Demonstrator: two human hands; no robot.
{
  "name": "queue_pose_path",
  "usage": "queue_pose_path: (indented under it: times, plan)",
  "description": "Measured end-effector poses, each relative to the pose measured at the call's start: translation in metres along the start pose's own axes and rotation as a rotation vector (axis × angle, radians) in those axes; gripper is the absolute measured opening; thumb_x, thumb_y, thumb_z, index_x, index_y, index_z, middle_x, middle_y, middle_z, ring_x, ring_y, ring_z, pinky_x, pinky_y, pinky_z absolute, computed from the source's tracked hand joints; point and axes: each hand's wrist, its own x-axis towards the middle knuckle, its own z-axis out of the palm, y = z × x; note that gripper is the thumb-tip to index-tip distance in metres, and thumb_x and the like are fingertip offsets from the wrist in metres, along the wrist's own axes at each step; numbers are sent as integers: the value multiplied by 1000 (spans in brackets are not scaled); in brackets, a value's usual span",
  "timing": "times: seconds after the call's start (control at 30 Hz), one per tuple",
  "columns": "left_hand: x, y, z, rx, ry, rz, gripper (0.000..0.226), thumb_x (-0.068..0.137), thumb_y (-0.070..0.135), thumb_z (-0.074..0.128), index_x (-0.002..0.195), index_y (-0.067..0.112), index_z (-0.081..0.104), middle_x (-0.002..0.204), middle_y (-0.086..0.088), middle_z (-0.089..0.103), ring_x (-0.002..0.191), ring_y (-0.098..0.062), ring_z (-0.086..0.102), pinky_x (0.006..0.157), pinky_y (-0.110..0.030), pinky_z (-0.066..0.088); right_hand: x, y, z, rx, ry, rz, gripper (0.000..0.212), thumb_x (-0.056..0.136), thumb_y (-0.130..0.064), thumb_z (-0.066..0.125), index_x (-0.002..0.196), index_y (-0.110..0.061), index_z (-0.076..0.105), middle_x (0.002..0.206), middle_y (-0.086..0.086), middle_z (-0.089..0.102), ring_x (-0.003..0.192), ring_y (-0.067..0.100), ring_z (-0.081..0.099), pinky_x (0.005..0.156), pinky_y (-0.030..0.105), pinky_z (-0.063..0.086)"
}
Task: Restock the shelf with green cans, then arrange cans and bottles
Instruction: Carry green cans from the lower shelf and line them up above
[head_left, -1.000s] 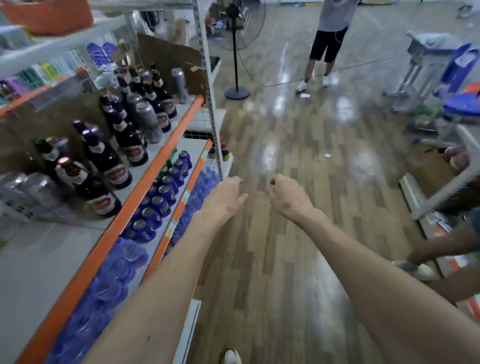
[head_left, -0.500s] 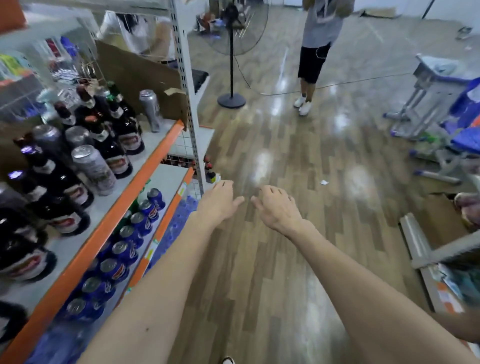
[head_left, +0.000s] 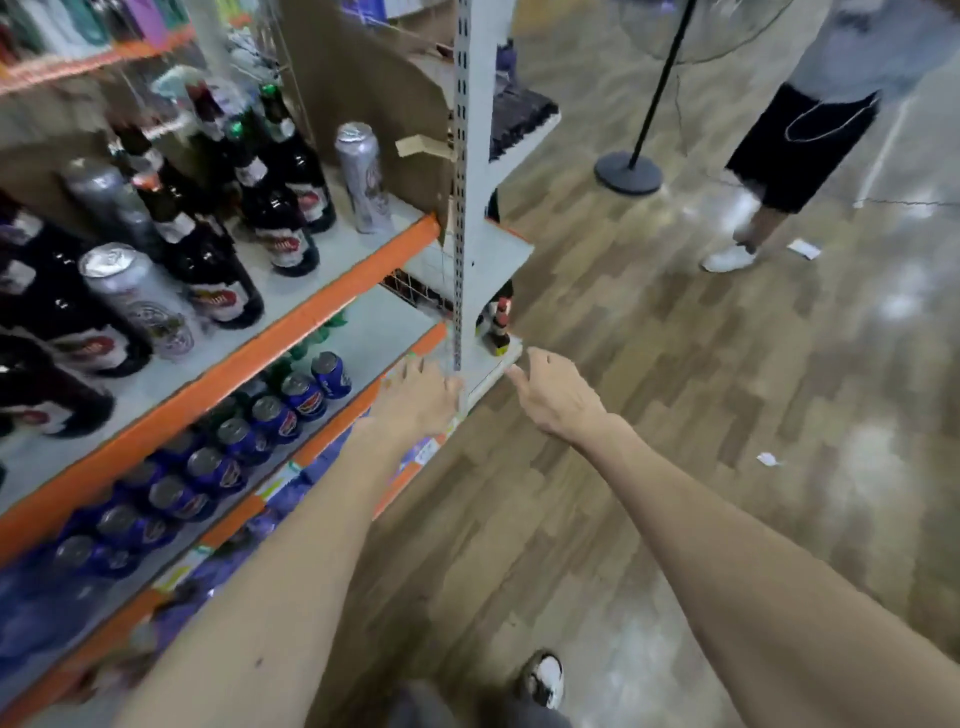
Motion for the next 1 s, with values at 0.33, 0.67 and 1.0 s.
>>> queue_pose_path:
  times: [0.33, 0.67, 1.0]
  plan:
    - [93, -50, 34, -126, 111, -341, 48, 102, 37, 35, 125, -2, 50, 131, -29, 50, 125, -41, 43, 105, -46, 34, 150, -28, 62, -98, -210, -373, 38, 99, -34, 43, 118, -1, 50, 114, 27, 60, 107, 42, 56, 86, 45, 42]
    - [215, -110, 92, -217, 305, -419, 46, 102, 38, 36, 114, -3, 53, 121, -25, 54, 111, -38, 51, 91, -46, 43, 293, -37, 161, -111, -182, -525, 50, 101, -37, 41, 139, -5, 40, 137, 23, 50, 126, 37, 47, 102, 46, 39]
    - [311, -179, 108, 2, 512, -470, 48, 101, 37, 46, 138, 7, 44, 142, -14, 45, 131, -32, 43, 102, -39, 38, 418, -71, 252, 54, -110, -634, 55, 99, -37, 51, 143, -7, 36, 141, 17, 49, 128, 33, 47, 98, 36, 39]
